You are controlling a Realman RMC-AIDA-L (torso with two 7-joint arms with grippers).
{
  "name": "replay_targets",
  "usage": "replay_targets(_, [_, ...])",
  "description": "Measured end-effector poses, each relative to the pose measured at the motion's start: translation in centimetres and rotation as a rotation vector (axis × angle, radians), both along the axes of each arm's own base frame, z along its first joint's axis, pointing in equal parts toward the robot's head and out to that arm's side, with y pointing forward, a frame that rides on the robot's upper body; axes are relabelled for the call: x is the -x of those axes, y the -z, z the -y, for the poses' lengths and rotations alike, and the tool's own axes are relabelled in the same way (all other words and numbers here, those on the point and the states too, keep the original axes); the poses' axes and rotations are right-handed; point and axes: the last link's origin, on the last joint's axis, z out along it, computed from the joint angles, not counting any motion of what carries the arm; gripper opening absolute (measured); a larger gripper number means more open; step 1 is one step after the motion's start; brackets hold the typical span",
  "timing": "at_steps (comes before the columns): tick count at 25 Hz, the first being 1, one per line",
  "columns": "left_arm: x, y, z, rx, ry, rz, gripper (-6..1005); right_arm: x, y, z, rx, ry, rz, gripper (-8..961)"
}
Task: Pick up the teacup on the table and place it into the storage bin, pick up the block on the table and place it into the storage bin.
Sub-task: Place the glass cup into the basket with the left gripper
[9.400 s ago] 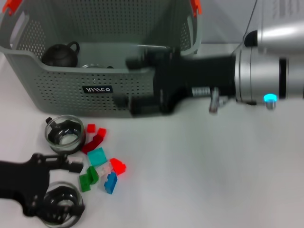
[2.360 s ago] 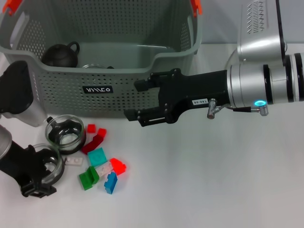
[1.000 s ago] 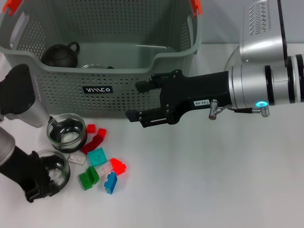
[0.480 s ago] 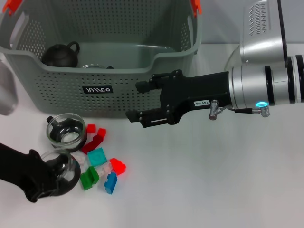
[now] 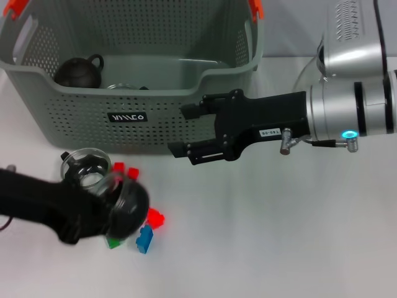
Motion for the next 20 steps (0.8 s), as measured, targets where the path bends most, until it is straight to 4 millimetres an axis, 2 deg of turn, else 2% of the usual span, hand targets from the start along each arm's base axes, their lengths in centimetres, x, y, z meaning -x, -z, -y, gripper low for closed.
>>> replay_targets(5, [-1.3, -1.6, -1.2, -0.077, -0.021, 0.163, 56, -1.3, -0.8, 0.2, 0.02, 0.016, 0.01, 802])
replay_targets(12, [-2.8, -4.2, -3.4, -0.224, 0.022, 0.259, 65, -4.5, -2.8, 0.9, 0.078, 0.075, 0.021, 804])
replay_targets(16, [-4.4, -4.7, -6.4, -0.316, 0.052, 0.265, 71, -5.9, -3.0, 1.3, 0.109, 0.103, 0.063, 803])
replay_targets(20, [-6.5, -3.9, -9.5, -0.372, 0.112, 0.259, 76, -6.3, -2.5, 1.5, 0.131, 0.115, 0.096, 802])
